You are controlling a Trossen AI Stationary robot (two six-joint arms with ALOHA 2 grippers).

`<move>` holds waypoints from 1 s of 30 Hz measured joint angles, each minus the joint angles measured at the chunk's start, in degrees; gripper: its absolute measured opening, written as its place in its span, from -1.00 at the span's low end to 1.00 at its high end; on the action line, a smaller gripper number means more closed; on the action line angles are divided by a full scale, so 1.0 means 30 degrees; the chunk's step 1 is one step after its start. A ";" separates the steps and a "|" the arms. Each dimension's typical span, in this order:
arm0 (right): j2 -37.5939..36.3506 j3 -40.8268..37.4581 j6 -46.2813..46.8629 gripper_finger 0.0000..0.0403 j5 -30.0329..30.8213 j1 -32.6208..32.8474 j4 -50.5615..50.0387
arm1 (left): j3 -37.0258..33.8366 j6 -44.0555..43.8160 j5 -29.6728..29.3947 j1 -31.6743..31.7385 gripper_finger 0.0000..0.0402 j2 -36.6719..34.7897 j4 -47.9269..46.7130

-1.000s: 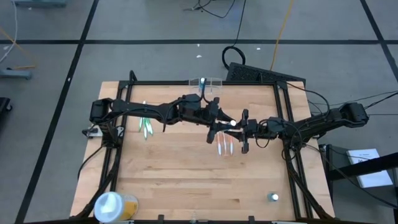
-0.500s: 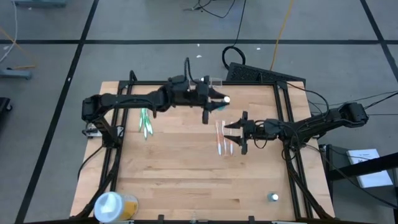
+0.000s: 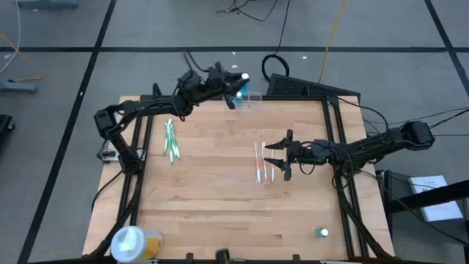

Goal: Pick & Place toothbrushing station
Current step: Put the blue mouthwash into the transparent organizer

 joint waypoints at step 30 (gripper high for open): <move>0.0007 0.0000 -0.1185 0.03 0.0517 -0.0481 -0.0193 | -0.2251 -0.2291 -0.0432 0.2603 -0.51 0.6236 0.8372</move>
